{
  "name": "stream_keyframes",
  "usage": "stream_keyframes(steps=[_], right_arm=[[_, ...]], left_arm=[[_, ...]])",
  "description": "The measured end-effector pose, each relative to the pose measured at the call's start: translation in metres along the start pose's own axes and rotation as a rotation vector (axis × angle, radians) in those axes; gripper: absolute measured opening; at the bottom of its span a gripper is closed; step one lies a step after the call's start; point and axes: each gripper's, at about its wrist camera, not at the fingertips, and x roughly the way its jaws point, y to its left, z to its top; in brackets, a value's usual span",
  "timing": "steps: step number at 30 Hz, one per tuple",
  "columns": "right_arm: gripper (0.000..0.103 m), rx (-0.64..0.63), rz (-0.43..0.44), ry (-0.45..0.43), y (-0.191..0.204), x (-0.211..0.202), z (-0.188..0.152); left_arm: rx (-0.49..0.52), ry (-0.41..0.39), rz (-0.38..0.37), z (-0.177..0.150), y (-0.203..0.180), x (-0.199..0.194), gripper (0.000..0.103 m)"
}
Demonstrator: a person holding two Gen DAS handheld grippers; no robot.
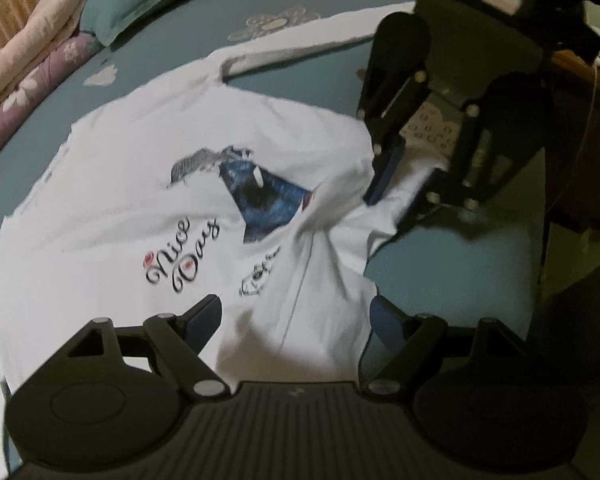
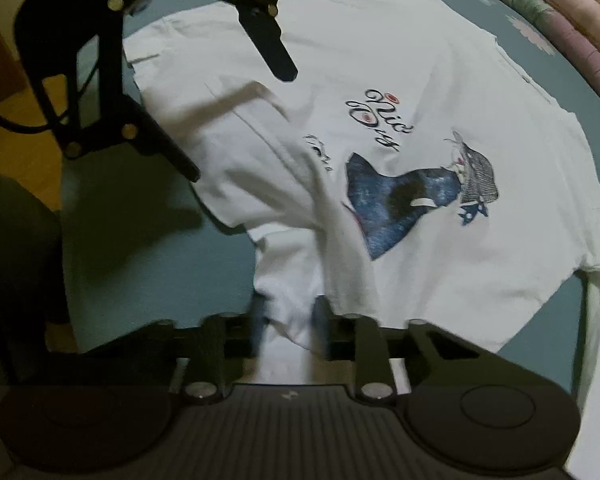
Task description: Fold clothes
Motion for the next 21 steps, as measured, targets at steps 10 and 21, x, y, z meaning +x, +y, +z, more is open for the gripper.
stream_keyframes(steps=[10, 21], right_arm=[[0.010, 0.338, 0.192, -0.035, -0.047, -0.028, 0.003], [0.011, 0.490, 0.408, 0.033, -0.064, -0.038, -0.034]], left_arm=[[0.173, -0.069, 0.016, 0.010, -0.025, 0.015, 0.081], [0.175, -0.042, -0.110, 0.019, -0.044, 0.029, 0.070]])
